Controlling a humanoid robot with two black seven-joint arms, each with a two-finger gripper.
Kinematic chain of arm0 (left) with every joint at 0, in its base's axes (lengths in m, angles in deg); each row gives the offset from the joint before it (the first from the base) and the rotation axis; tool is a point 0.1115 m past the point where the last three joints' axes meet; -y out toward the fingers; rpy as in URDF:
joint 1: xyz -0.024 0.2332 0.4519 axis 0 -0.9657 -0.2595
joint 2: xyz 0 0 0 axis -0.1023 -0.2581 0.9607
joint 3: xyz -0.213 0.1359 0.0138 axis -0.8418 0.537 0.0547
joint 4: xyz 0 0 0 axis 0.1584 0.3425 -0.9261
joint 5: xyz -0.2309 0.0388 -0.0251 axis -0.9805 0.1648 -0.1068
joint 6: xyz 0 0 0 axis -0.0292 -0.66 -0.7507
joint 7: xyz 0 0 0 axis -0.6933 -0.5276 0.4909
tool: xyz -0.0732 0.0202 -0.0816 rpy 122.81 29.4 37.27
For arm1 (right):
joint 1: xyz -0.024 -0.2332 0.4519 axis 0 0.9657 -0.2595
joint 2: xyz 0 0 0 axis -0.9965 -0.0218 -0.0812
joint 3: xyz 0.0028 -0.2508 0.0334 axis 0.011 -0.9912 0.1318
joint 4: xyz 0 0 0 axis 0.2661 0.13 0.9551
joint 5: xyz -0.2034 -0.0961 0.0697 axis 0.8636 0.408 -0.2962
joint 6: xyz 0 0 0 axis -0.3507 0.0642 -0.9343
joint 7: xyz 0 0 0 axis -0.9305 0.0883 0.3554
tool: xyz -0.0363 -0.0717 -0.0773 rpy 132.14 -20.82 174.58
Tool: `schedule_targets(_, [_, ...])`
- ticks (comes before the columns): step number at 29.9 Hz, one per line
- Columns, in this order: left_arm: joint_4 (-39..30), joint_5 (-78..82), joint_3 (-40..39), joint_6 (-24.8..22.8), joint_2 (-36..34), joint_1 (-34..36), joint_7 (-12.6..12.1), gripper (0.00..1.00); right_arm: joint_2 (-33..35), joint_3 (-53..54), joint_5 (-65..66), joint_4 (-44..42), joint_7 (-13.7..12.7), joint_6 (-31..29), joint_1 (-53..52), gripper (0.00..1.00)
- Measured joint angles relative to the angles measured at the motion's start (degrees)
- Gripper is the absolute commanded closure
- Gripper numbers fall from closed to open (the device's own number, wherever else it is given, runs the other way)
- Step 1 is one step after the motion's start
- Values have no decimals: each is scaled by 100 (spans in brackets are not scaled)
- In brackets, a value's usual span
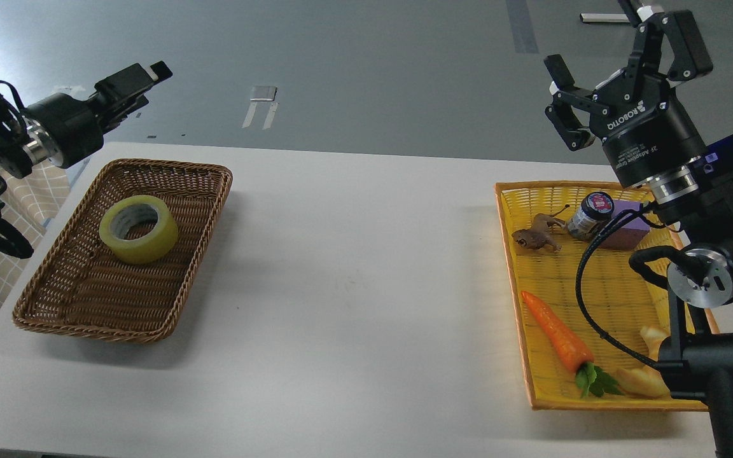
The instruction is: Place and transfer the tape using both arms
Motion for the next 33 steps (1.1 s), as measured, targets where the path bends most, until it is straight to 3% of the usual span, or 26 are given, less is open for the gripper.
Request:
schedule_targets(10, [-122, -1562, -569, -164, 794, 326, -72, 2, 0, -113, 258, -355, -77, 10, -344, 0])
schedule_targets(19, [-61, -1782, -1456, -466, 1807, 270, -850, 2, 0, -351, 354, -851, -254, 330, -1035, 0])
schedule_targets(24, [-33, -1842, -1552, -568, 2021, 232, -1196, 2, 1, -487, 367, -975, -321, 511, -1233, 0])
schedule_targets(29, [-33, -1858, -1598, -770, 2167, 271, -1727, 2, 0, -793, 518, -1012, -520, 628, -1418, 0])
schedule_targets(33, [-38, -2068, -1899, -910, 2348, 262, -1961, 2, 0, -859, 593, -1116, -653, 779, -1671, 0])
